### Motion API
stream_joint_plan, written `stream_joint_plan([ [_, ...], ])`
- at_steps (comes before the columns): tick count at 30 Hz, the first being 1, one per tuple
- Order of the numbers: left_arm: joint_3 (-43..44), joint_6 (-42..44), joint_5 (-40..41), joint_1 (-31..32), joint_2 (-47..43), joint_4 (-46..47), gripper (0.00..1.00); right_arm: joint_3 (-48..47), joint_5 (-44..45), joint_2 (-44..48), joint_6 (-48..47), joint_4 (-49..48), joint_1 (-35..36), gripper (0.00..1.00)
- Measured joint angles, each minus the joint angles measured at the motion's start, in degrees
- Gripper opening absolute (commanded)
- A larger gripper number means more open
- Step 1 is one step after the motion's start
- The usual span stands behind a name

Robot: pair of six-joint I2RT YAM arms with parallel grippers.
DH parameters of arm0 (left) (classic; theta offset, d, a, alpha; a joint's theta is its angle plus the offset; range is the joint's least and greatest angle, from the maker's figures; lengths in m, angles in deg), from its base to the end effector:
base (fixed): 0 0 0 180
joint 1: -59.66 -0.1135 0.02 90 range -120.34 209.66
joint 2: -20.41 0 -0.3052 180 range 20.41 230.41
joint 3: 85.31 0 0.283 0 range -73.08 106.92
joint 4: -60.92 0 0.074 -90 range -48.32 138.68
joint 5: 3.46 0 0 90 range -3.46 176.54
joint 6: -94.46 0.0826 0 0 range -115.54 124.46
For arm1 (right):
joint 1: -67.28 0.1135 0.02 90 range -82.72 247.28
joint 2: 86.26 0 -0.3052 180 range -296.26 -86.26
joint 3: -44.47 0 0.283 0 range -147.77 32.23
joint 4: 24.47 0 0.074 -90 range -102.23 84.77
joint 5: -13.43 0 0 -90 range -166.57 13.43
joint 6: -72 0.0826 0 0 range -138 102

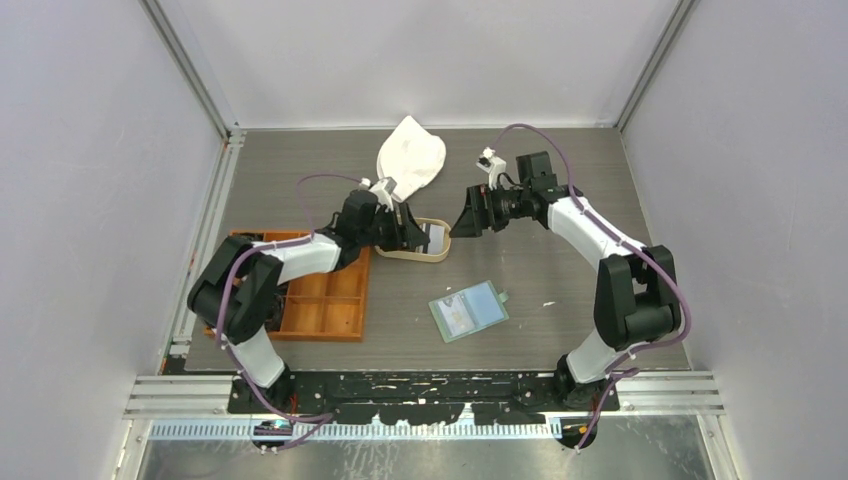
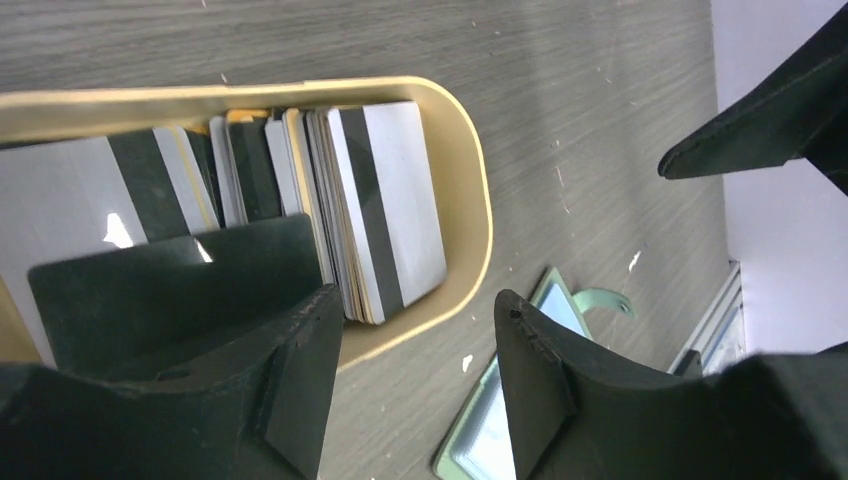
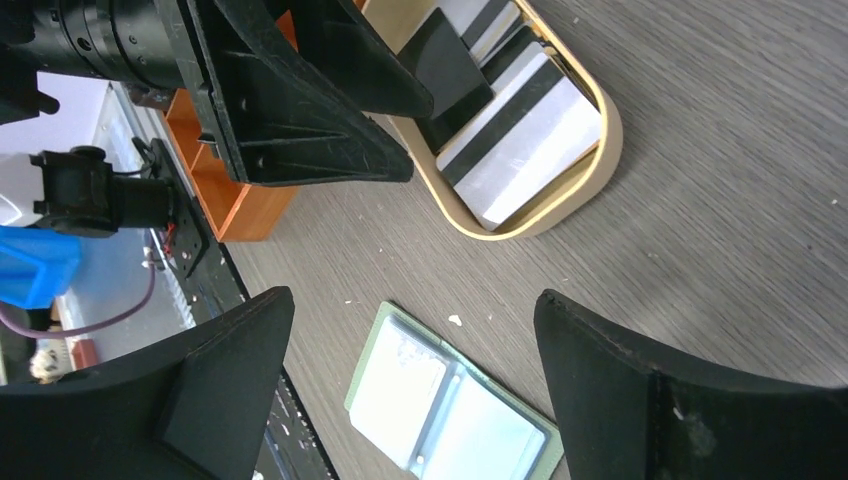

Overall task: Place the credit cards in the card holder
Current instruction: Pick up the credit card from the storage box.

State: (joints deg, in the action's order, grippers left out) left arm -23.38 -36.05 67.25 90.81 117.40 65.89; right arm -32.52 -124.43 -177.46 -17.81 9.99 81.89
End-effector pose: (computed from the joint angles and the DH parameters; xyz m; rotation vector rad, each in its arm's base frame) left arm 0.3456 -0.2408 0.1777 0.0361 2.2620 -1.0698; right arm 0.3583 0.1567 0.2520 -0.6716 2.2370 1.1256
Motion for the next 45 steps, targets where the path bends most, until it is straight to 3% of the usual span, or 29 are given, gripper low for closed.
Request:
stream_joint_plan([
  [9, 7.8, 0.4, 1.6, -0.1, 5.8, -4.7, 0.52, -0.6, -2.4, -3.6, 2.2, 0.1, -1.2, 0.93],
  [25, 10.7, -1.3, -0.5, -0.2, 10.7, -7.6, 0.35, -1.4, -3.7, -3.6, 2.8, 0.1, -1.7, 0.92],
  [34, 10.7, -4.3, -3.1, -0.4, 10.7, -5.4, 0.20, -1.4, -4.1, -3.7, 2.8, 0.1, -2.2, 0.92],
  [45, 10.8, -7.3, -6.4, -0.4, 11.6, -0.9, 0.25, -1.4, -4.8, -3.7, 2.8, 0.1, -2.5, 0.92],
])
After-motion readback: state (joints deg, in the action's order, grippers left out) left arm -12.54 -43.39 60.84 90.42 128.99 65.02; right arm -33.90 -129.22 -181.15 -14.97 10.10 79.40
